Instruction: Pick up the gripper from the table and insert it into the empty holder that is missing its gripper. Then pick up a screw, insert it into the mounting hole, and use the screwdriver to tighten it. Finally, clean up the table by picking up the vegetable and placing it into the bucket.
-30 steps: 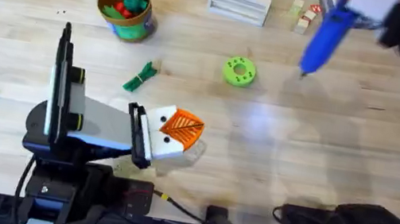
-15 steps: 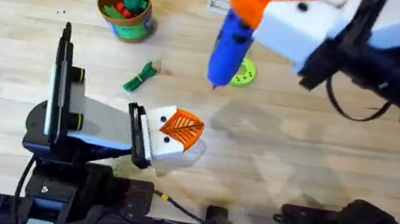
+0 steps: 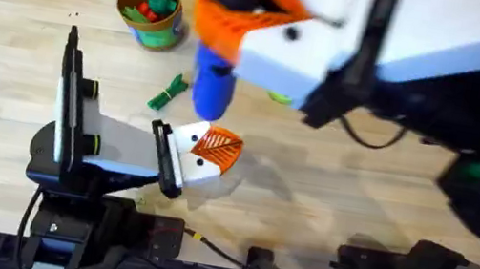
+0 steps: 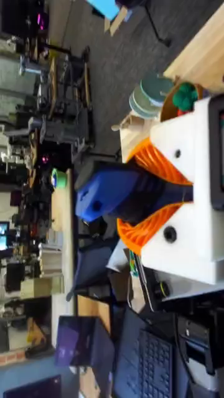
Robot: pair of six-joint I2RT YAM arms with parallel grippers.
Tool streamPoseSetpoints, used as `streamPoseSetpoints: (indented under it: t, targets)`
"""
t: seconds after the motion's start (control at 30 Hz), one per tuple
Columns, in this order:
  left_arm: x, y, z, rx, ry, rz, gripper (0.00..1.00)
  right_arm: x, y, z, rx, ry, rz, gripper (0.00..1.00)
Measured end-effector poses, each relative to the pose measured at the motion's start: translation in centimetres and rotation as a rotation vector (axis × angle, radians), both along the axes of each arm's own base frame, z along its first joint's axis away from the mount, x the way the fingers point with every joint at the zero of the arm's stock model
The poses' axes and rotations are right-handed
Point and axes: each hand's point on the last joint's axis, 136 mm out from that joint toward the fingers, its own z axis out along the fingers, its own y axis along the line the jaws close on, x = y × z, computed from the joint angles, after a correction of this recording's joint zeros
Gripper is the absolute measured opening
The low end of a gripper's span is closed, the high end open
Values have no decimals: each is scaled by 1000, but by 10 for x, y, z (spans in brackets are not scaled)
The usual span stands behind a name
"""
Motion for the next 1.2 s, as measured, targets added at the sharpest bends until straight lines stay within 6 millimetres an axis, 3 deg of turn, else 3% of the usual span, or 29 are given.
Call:
streamPoseSetpoints:
  t: [0.17,0.27,1.2]
  targets:
    - [3,1,0,-4,10,20,4,-6,25,-15,-16,17,56,108]
    - [3,1,0,-6,18,23,4,-6,30,-21,-28,26,67,105]
    - [4,2,0,-9,24,24,4,-4,31,-32,-74,14,59,89]
